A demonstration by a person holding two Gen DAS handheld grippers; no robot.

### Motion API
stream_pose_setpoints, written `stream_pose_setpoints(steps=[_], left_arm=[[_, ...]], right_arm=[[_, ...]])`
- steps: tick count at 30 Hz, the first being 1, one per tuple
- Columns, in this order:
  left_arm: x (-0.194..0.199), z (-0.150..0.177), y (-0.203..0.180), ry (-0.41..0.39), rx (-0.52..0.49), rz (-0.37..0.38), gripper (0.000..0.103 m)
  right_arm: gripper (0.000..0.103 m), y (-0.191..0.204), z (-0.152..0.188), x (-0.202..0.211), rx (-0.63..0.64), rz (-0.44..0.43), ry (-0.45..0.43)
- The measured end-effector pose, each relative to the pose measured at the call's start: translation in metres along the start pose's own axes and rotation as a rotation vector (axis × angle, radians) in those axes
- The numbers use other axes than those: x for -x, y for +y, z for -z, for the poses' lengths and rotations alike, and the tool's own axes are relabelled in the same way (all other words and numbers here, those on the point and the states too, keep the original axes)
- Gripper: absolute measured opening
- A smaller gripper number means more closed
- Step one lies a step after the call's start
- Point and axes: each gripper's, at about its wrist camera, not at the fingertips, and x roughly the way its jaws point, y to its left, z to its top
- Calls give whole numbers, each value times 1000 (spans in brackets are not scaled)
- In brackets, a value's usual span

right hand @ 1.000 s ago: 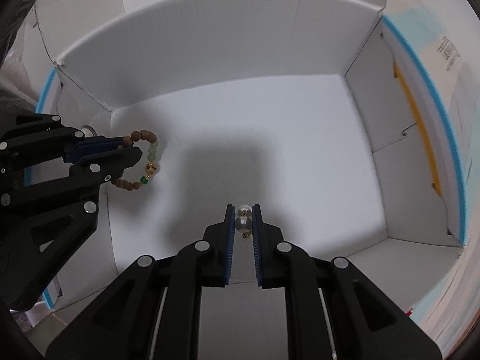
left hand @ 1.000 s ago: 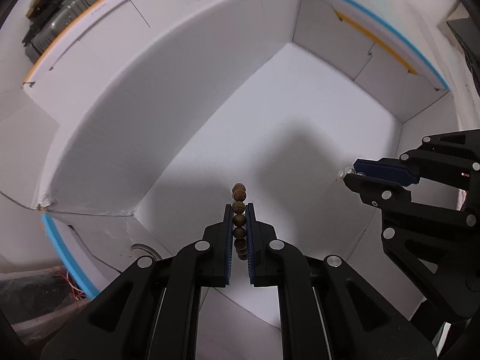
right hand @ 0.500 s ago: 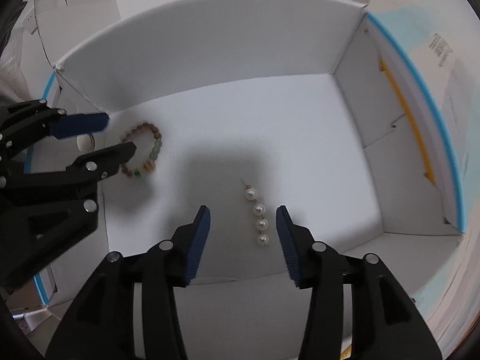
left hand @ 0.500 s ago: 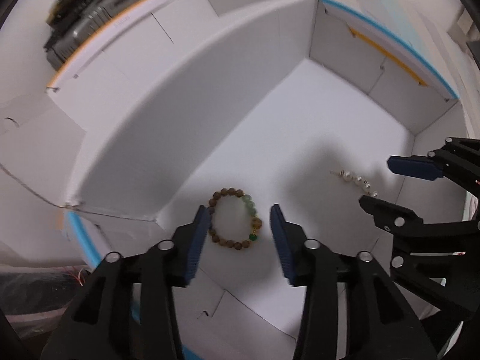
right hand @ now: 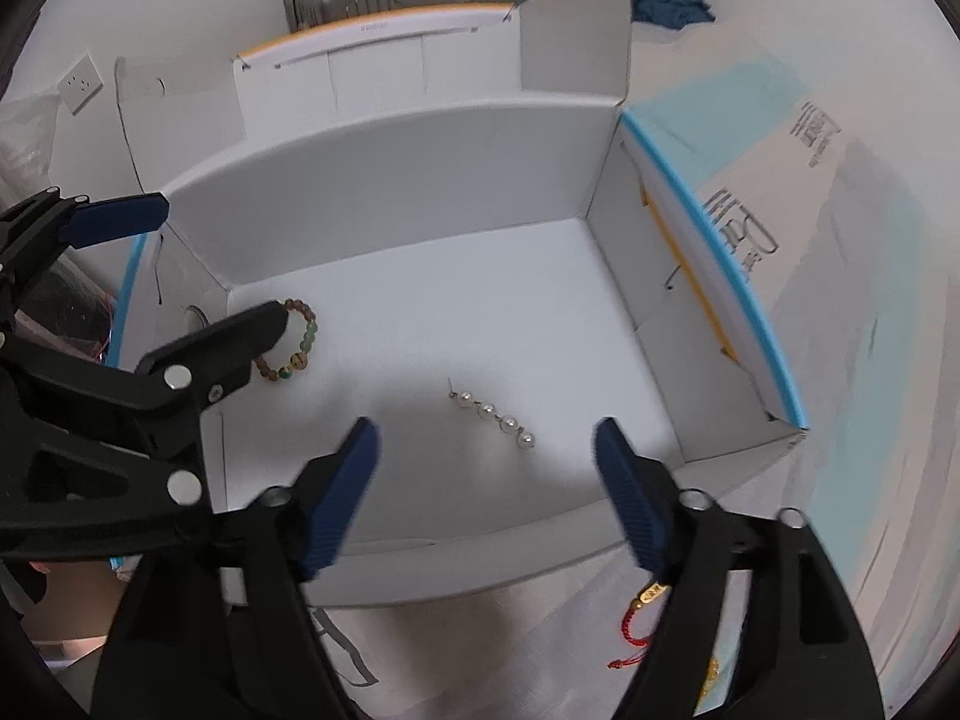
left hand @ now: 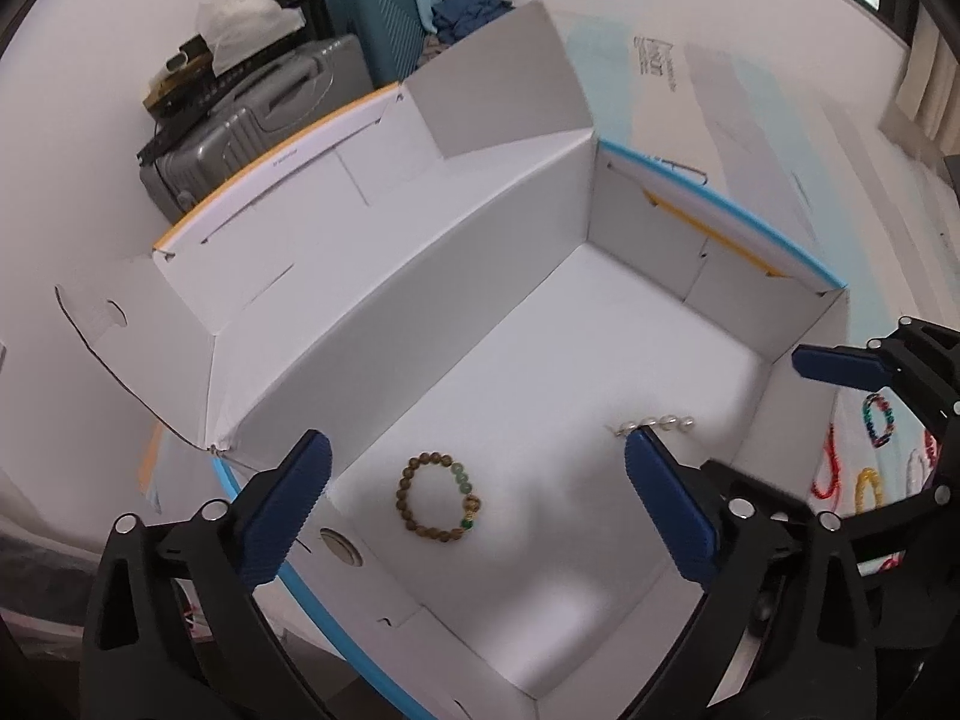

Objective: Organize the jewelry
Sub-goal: 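Open both tools to drop the bracelet and earring into the box, then withdraw both tools from the box back over the bracelets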

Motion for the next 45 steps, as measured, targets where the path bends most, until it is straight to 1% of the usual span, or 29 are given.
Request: stream_pose_setpoints(steps=[2, 4, 7, 11, 12, 16, 24, 29, 35, 40, 45], left_arm=[[4, 0, -3, -15, 8, 8, 97], [11, -1, -6, -32, 18, 12, 97], [22, -2, -10, -55, 27, 22, 97], [36, -4, -17, -87, 45, 45, 97], [40, -4, -20, -101, 46, 64, 97], [53, -5, -34, -130, 31, 82, 97], [77, -8, -54, -193, 25, 89, 97], [90, -10, -71, -228, 22, 106, 97], [108, -12, -96, -280, 8, 98, 97], [118, -13, -110, -303, 11, 99, 97], [125, -11, -128, -312, -4, 123, 97]], right_arm=[[81, -2, 2, 8, -4, 10, -23], [90, -8, 5, 18, -15, 4, -43], [95, -13, 10, 35, -31, 30, -90], [96, -23, 18, 54, -50, 52, -132], [96, -24, 20, 58, -54, 54, -139], [96, -32, 27, 73, -81, 72, -168], [96, -50, 42, 98, -133, 101, -221], [96, -64, 57, 113, -168, 138, -257], [96, -84, 77, 130, -223, 176, -280], [96, -100, 95, 144, -260, 216, -298], [96, -121, 117, 158, -314, 251, -311]])
